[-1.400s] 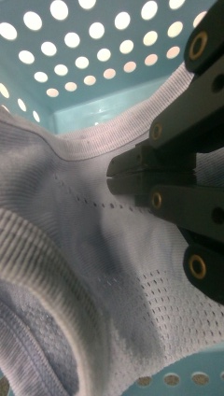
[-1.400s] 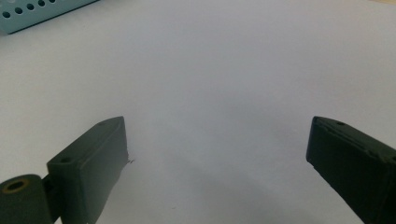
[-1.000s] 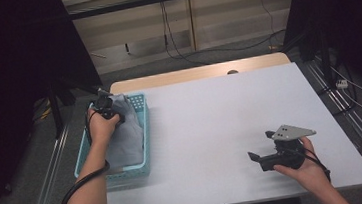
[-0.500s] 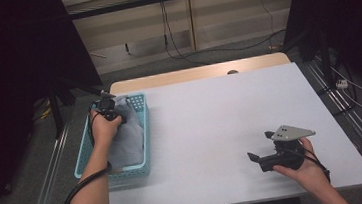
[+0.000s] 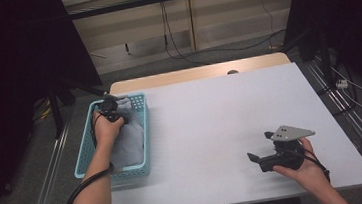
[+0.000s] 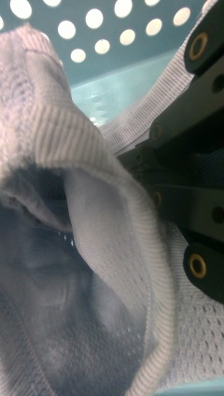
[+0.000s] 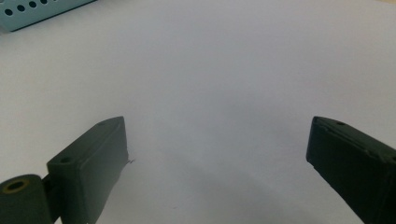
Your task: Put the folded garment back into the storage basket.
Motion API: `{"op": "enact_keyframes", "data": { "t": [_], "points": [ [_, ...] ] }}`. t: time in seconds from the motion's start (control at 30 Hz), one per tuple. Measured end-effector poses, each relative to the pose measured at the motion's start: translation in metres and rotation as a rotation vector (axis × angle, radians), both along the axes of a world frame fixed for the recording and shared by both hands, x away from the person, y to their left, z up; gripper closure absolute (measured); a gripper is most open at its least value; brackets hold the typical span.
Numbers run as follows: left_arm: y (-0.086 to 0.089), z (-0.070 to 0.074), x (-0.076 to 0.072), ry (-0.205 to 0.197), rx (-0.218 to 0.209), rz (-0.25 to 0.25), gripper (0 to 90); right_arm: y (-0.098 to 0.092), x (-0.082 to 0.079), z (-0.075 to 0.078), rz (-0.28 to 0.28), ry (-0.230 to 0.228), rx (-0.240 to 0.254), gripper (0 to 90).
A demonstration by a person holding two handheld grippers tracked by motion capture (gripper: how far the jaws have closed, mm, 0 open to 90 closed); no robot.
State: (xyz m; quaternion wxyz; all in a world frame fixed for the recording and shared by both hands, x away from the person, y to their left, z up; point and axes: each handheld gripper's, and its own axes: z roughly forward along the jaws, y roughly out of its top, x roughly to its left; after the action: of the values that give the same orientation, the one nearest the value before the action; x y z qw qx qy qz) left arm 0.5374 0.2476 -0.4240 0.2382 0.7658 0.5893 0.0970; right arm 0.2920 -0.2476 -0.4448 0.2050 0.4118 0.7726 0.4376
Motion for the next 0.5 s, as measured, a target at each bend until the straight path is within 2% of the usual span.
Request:
{"op": "enact_keyframes", "data": {
  "t": [0.2,0.5],
  "points": [
    [0.0,0.001,0.001,-0.005,0.002,-0.001,90.0,0.0,0.0,0.0,-0.003,0.003,0.002,5.3],
    [0.007,0.017,-0.002,-0.012,0.012,0.007,88.1,0.0,0.0,0.001,-0.001,-0.001,0.003,5.3]
  ]
}}
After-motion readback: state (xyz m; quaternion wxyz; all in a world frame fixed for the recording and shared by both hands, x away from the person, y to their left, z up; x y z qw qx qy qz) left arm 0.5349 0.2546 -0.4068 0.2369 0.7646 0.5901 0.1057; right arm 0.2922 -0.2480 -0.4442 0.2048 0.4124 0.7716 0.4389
